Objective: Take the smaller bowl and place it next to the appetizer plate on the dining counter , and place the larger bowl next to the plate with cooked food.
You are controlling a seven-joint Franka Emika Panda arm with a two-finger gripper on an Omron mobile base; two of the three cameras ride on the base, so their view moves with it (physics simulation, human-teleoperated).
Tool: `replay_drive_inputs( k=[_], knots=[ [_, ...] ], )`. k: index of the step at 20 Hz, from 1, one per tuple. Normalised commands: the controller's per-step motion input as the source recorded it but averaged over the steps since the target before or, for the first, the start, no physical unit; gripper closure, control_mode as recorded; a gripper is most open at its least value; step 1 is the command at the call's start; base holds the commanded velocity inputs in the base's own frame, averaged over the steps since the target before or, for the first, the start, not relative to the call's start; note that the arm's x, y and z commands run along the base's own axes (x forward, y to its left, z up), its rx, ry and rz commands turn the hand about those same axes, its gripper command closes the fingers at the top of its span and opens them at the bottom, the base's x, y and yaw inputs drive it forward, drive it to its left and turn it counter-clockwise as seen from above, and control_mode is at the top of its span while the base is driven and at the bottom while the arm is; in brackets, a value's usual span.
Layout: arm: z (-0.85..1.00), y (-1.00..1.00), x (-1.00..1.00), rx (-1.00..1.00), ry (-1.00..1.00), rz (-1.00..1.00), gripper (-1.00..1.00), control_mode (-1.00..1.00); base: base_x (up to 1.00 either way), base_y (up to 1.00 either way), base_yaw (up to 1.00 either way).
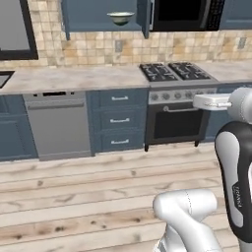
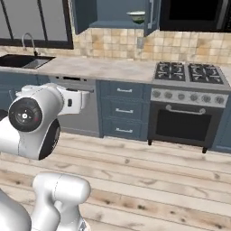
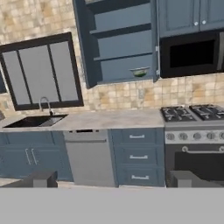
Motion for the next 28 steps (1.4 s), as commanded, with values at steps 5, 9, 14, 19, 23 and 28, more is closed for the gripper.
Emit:
replay_drive_inputs(
  k=[5,9,14,19,23,28],
  knots=[
    [0.00,0.00,0.00,0.00,0.00,0.00,-1.00,1.00,1.00,0.81,-0.33],
    [0.00,0.00,0.00,0.00,0.00,0.00,-1.00,1.00,1.00,0.44,-0.24],
    [0.00,0.00,0.00,0.00,0.00,0.00,-1.00,1.00,1.00,0.11,-0.08],
    [0.00,0.00,0.00,0.00,0.00,0.00,-1.00,1.00,1.00,0.48,-0.05],
    [0.00,0.00,0.00,0.00,0.00,0.00,-1.00,1.00,1.00,0.37,-0.04],
    [0.00,0.00,0.00,0.00,0.00,0.00,-1.00,1.00,1.00,0.03,0.00]
  ],
)
